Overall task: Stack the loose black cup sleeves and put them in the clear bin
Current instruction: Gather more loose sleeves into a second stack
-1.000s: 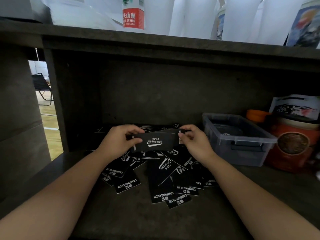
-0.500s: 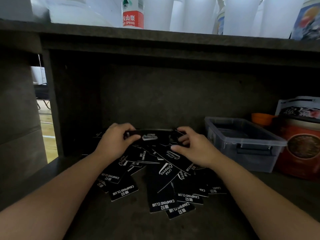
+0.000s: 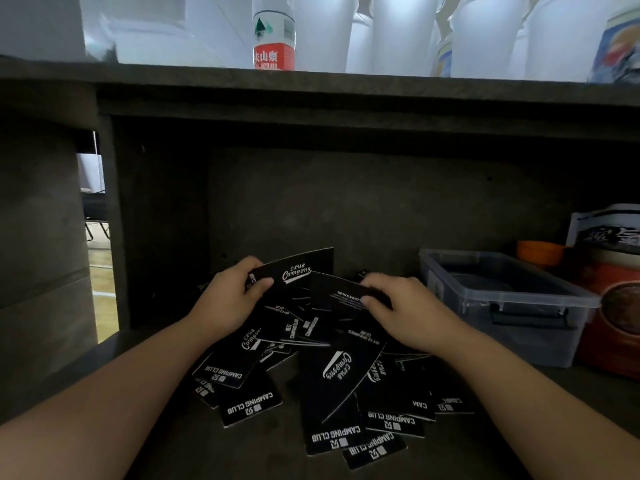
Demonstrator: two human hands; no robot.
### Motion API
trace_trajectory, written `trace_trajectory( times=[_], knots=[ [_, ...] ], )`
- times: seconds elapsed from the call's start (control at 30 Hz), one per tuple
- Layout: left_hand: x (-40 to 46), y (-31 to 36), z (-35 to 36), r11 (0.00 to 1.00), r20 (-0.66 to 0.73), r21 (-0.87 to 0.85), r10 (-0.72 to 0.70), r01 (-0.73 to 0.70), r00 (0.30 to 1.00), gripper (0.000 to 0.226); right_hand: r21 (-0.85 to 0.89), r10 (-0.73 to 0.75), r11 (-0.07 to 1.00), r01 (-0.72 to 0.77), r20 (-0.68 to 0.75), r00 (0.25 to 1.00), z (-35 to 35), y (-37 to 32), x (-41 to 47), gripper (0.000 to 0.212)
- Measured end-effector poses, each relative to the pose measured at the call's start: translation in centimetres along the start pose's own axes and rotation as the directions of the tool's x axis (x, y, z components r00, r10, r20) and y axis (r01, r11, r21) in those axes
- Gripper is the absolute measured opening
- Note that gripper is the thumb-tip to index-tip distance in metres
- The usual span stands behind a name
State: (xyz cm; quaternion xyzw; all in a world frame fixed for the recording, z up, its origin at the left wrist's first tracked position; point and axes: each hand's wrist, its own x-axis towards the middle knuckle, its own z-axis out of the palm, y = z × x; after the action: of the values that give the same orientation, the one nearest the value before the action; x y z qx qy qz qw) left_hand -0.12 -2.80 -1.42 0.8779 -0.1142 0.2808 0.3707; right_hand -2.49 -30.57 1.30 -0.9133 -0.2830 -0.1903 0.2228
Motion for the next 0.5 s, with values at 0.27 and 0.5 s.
trace_trajectory(
  times=[0.27, 0.5],
  knots=[
    [-1.3, 1.1, 1.1, 0.953, 0.173, -0.271, 0.189, -0.138, 0.967, 0.028, 0.105, 0.173, 0.979, -0.174, 0.018, 0.985, 1.0, 0.2, -0.3, 0.063],
    [-1.7, 2.3, 2.1, 0.973, 0.262, -0.136, 0.219, -0.189, 0.940, 0.008, 0.189, 0.201, 0.962, -0.196, -0.005, 0.980, 2.0, 0.0, -0.1, 0.080]
  ],
)
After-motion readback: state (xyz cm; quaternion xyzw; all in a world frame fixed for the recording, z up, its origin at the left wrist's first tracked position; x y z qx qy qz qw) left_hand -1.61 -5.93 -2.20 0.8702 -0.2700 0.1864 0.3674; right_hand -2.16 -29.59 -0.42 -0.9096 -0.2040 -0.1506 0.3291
